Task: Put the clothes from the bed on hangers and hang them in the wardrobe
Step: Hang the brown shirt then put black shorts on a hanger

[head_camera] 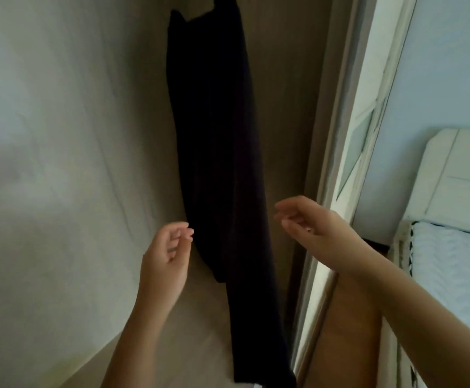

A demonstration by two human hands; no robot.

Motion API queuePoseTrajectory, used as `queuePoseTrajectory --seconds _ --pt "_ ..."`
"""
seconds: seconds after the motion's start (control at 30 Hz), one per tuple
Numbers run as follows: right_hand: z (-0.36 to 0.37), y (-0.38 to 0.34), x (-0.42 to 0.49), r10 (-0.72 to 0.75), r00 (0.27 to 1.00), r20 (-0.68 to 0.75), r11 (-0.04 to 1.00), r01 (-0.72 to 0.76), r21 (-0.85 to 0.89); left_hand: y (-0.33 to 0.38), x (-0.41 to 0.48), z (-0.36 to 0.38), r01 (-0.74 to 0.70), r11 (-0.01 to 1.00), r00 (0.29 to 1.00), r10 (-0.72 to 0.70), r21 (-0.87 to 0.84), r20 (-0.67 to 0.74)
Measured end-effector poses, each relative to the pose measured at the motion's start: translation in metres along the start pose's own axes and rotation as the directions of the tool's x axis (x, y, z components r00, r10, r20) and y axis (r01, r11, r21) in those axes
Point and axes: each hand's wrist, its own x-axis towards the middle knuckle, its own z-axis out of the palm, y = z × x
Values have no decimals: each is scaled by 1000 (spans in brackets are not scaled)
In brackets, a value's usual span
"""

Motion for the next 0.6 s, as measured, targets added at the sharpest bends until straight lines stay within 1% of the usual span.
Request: queuePoseTrajectory --seconds 0.07,0.13,0.2,0.27,0.37,0.47,0.53,0.6 --pt "-9 -10 33 -146 988 -56 986 140 -94 5 23 0 -33 999 999 33 -1 -23" --pt "-21 -21 64 -266 956 -121 957 247 -151 14 45 1 -76 997 996 76 3 -44" --pt "-35 -33 94 -344 922 -178 937 325 -130 25 67 1 -133 991 988 133 9 -83" --pt "-49 -47 123 -387 887 -253 921 386 -55 39 86 2 -188 982 972 189 23 -139" --pt "-71 -72 164 -363 851 -381 900 425 92 61 109 2 -231 972 950 233 33 -209" --pt "-87 -88 209 -295 842 -452 923 373 92 78 129 -3 -257 963 931 269 82 -248" --pt "-94 -97 239 -234 871 -432 951 297 84 85 140 -9 -268 955 916 293 126 -274" --pt "-99 -106 264 -160 922 -351 978 197 70 91 146 -13 -273 948 905 311 162 -290"
